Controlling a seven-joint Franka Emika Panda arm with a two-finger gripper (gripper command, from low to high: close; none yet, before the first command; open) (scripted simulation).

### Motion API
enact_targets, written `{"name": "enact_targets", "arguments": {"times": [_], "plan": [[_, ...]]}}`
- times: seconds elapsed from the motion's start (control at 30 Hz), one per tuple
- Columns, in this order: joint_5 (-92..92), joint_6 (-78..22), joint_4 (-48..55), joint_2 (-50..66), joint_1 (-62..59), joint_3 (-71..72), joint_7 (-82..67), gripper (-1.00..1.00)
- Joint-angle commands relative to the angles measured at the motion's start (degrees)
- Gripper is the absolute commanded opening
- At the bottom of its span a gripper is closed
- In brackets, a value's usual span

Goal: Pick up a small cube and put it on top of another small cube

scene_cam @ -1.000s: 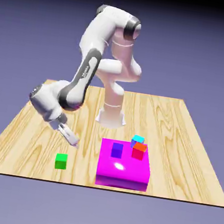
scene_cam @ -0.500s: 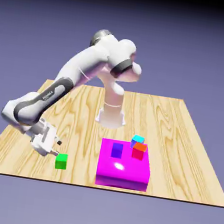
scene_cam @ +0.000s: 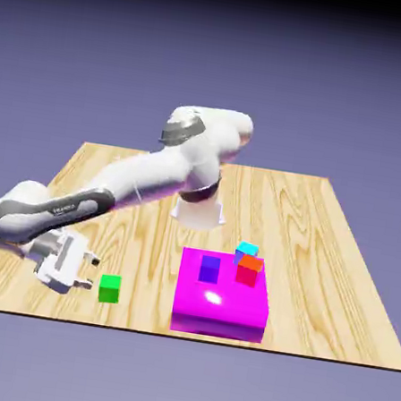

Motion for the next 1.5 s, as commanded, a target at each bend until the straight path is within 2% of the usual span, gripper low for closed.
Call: {"name": "enact_targets", "arguments": {"times": [0.0,0.07,0.1,0.23,0.4,0.9,1.47], "plan": [[0.88,1.25,-2.08,0.42,2.05,1.13,-0.39,0.0],[1.78,2.52,-4.19,0.84,4.14,2.27,-0.79,0.0],[1.78,2.52,-4.19,0.84,4.14,2.27,-0.79,-1.0],[-0.87,-1.23,2.04,-0.41,-2.01,-1.11,0.39,-1.0],[-1.44,-0.11,5.53,-9.02,-0.45,6.54,-1.17,-1.0],[-38.82,4.96,11.86,-30.93,3.53,37.47,-7.96,-1.0],[-81.18,9.45,12.5,-40.65,3.77,69.48,-9.19,-1.0]]}}
